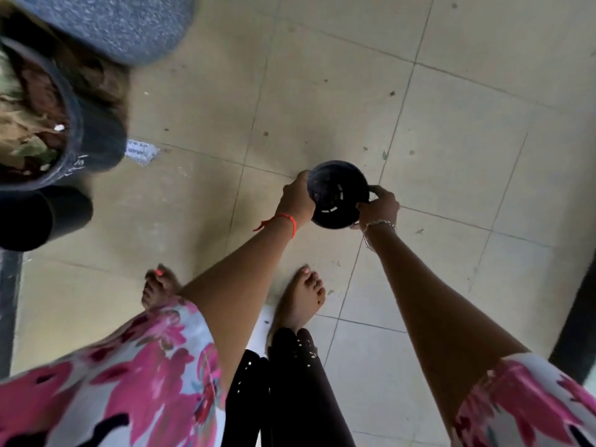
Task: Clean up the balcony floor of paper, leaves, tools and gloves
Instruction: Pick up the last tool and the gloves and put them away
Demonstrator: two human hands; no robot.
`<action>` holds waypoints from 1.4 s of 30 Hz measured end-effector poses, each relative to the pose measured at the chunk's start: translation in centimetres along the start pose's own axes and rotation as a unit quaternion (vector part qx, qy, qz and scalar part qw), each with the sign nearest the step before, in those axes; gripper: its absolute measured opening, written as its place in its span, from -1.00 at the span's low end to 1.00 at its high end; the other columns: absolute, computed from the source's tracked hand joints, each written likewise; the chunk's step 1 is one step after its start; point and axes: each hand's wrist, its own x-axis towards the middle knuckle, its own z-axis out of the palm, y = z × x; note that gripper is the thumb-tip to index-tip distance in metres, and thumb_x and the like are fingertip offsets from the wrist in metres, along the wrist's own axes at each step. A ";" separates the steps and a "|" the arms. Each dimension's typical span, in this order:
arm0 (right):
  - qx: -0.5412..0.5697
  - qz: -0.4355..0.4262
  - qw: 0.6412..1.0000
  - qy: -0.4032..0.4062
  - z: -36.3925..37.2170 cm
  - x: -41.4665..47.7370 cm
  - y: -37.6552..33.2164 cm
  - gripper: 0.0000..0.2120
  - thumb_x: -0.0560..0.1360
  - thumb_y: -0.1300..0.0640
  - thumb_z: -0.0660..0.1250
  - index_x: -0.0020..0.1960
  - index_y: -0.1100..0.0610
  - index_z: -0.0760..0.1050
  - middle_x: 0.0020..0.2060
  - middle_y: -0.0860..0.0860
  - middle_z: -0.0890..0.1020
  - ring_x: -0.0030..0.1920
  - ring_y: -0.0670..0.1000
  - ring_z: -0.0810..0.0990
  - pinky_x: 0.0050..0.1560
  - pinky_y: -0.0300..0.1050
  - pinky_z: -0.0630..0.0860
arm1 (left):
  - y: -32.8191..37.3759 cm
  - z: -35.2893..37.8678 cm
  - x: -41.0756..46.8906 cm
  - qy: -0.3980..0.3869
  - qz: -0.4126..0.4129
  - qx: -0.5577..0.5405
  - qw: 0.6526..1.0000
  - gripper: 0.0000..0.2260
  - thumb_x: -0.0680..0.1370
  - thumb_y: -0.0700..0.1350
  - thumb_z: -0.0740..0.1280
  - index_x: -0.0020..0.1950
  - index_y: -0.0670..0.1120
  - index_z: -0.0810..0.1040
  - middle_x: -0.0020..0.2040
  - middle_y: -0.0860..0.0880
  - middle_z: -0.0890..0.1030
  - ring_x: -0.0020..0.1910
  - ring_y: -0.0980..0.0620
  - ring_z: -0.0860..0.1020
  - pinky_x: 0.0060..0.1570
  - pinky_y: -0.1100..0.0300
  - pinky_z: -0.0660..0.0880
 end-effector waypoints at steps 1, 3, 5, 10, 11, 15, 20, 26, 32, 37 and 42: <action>0.011 -0.002 1.000 0.002 -0.1 -0.7 0.2 -0.60 0.39 0.46 0.20 0.17 0.23 0.53 -0.11 0.21 0.59 -0.17 0.22 0.59 -0.21 0.04 0.61 | -0.2 -0.4 -0.5 0.010 -0.001 -0.014 1.000 -0.56 0.51 -0.36 0.11 0.36 -0.13 0.38 0.19 -0.27 0.54 0.17 -0.26 0.51 0.09 -0.01 0.51; 0.007 -0.023 1.000 -0.014 0.0 -2.8 0.2 -0.59 0.41 0.50 0.17 0.18 0.25 0.52 -0.15 0.19 0.58 -0.26 0.15 0.57 -0.44 -0.19 0.57 | -1.3 -1.7 -2.0 0.032 -0.017 -0.058 0.998 -0.57 0.51 -0.36 0.11 0.34 -0.12 0.42 0.18 -0.26 0.55 0.15 -0.25 0.53 0.05 -0.09 0.53; -0.004 -0.037 0.998 -0.047 0.7 -5.3 -0.2 -0.59 0.41 0.51 0.17 0.20 0.28 0.50 -0.15 0.21 0.60 -0.27 0.14 0.56 -0.40 -0.14 0.59 | -2.9 -3.4 -3.9 0.058 -0.033 -0.084 0.994 -0.56 0.50 -0.37 0.11 0.33 -0.11 0.44 0.17 -0.27 0.57 0.12 -0.25 0.55 -0.02 -0.14 0.55; -0.045 -0.067 0.988 -0.131 6.6 -10.8 -3.1 -0.57 0.36 0.50 0.20 0.16 0.24 0.55 -0.23 0.27 0.62 -0.30 0.24 0.63 -0.41 0.16 0.59 | -9.7 -8.1 -7.7 0.145 -0.089 -0.166 0.971 -0.57 0.49 -0.38 0.15 0.31 -0.11 0.46 0.14 -0.23 0.59 0.12 -0.21 0.56 0.00 -0.13 0.55; -0.050 -0.070 0.985 -0.150 8.1 -11.6 -4.0 -0.58 0.37 0.49 0.20 0.17 0.24 0.55 -0.23 0.27 0.63 -0.30 0.24 0.64 -0.44 0.13 0.58 | -11.1 -9.2 -8.1 0.161 -0.105 -0.182 0.964 -0.60 0.50 -0.36 0.15 0.31 -0.12 0.46 0.16 -0.24 0.58 0.13 -0.21 0.55 0.02 -0.14 0.54; -0.077 -0.104 0.967 -0.220 15.6 -15.6 -6.8 -0.61 0.39 0.47 0.26 0.17 0.24 0.55 -0.13 0.33 0.63 -0.22 0.27 0.65 -0.28 0.19 0.60 | -18.1 -14.3 -9.2 0.219 -0.158 -0.234 0.934 -0.68 0.54 -0.31 0.17 0.29 -0.21 0.44 0.20 -0.31 0.53 0.19 -0.29 0.50 0.08 -0.20 0.50; -0.095 -0.161 0.954 -0.236 24.1 -19.1 -7.9 -0.67 0.36 0.39 0.33 0.10 0.23 0.60 -0.07 0.28 0.65 -0.10 0.23 0.65 -0.06 0.20 0.59 | -24.7 -18.9 -10.3 0.247 -0.187 -0.283 0.908 -0.64 0.51 -0.29 0.17 0.30 -0.13 0.44 0.18 -0.23 0.56 0.16 -0.22 0.53 0.12 -0.03 0.50; -0.064 -0.138 0.964 -0.218 29.6 -19.6 -8.5 -0.58 0.29 0.44 0.38 0.14 0.28 0.57 -0.02 0.31 0.63 -0.01 0.20 0.63 0.02 0.20 0.57 | -28.5 -22.0 -8.8 0.209 -0.138 -0.404 0.880 -0.64 0.57 -0.29 0.18 0.37 -0.12 0.35 0.27 -0.22 0.51 0.13 -0.13 0.52 0.11 -0.04 0.50; -0.015 -0.058 0.976 -0.211 31.4 -19.9 -8.5 -0.51 0.37 0.55 0.28 0.25 0.24 0.48 0.17 0.28 0.55 0.09 0.27 0.58 -0.08 0.30 0.56 | -29.4 -22.5 -7.6 0.200 -0.118 -0.365 0.902 -0.67 0.55 -0.27 0.20 0.31 -0.14 0.43 0.24 -0.19 0.51 0.26 -0.14 0.46 0.27 -0.09 0.42; -0.002 -0.041 0.972 -0.231 30.4 -20.2 -8.4 -0.55 0.46 0.48 0.23 0.30 0.21 0.44 0.26 0.27 0.48 0.15 0.28 0.55 -0.11 0.11 0.58 | -29.7 -23.3 -6.3 0.129 -0.126 -0.374 0.910 -0.57 0.58 -0.26 0.18 0.46 -0.15 0.25 0.33 -0.18 0.43 0.36 -0.13 0.37 0.36 -0.09 0.32; -0.100 -0.048 0.952 -0.284 28.8 -19.9 -8.9 -0.40 0.46 0.48 0.21 0.45 0.16 0.23 0.36 0.20 0.37 0.29 0.26 0.43 0.12 0.33 0.46 | -32.5 -15.0 -7.1 0.100 -0.194 -0.311 0.925 -0.30 0.55 0.31 0.01 0.55 -0.08 0.00 0.42 0.01 0.33 0.38 0.07 0.24 0.33 0.37 0.04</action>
